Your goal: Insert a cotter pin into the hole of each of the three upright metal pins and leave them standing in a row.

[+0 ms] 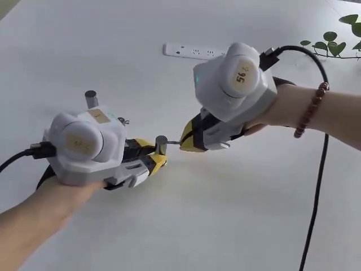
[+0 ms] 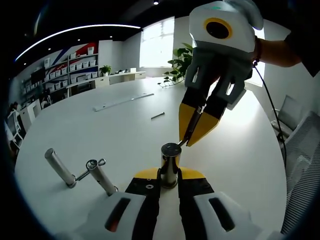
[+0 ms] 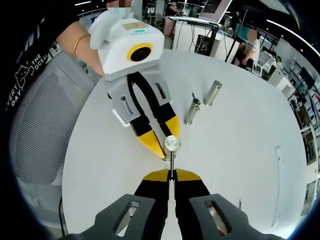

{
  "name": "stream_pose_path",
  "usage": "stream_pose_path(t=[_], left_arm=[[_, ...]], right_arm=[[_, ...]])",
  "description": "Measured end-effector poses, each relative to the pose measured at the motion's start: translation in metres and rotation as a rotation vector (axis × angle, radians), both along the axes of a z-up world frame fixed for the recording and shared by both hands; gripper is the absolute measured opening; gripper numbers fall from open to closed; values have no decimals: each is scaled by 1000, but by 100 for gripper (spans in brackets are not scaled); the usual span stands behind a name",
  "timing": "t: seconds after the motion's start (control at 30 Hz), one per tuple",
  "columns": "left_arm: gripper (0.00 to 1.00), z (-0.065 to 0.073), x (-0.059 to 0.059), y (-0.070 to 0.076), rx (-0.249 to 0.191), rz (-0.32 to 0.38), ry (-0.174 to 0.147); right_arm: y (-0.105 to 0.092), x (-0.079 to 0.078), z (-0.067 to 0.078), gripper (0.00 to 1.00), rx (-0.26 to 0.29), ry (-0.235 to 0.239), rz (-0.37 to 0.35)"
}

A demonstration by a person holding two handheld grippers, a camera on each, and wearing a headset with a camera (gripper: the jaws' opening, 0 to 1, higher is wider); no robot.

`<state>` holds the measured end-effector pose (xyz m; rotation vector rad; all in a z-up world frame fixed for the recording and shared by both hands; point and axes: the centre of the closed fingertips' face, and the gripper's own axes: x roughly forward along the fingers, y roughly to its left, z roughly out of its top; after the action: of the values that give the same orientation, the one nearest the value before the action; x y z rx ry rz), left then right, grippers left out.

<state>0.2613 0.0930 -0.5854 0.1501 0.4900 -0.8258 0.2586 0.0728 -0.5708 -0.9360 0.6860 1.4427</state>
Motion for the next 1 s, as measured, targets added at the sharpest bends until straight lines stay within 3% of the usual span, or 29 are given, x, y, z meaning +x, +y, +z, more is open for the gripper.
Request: stream_pose_path(t=[0.3,0.73,0.77,1.0], left_arm=[[11,-1,0,-1,3,9,2],[11,-3,-2,-1,-8,29,16],[11,-3,-2,-1,-7,30,15],[11,-3,-2,0,-6,32,17]], right_arm=[[8,-1,-1,0,14,8,-12],[17,-6,3,0,73,58,-78],[22,-5,6,0,105,59,-85],[18,-7,16,6,122,70,-105]])
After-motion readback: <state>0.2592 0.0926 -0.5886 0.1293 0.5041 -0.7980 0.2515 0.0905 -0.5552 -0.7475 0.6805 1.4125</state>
